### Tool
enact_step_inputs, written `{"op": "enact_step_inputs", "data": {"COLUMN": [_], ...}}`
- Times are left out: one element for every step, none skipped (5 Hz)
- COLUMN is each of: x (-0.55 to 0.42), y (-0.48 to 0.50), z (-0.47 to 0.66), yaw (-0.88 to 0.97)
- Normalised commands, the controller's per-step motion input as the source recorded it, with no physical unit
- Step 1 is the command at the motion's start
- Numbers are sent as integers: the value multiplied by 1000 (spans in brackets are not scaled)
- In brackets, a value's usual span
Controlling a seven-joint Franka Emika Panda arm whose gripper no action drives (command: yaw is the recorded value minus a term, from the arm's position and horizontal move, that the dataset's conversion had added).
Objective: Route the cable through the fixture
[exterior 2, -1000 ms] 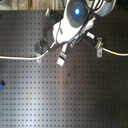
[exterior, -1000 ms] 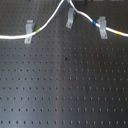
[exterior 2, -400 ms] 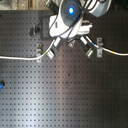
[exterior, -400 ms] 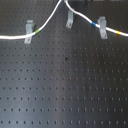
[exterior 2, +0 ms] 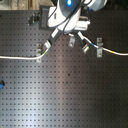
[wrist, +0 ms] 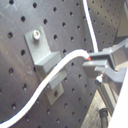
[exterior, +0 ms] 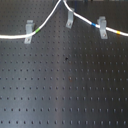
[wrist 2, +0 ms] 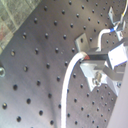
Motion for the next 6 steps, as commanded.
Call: {"op": "enact_step_inputs", "data": {"x": [5,50,116,171,124,-26], "y": [2,2,104,176,73,0], "z": [195,546,483,394,273,245], "yaw": [-111,-357,-480,-531,-577,-645]}}
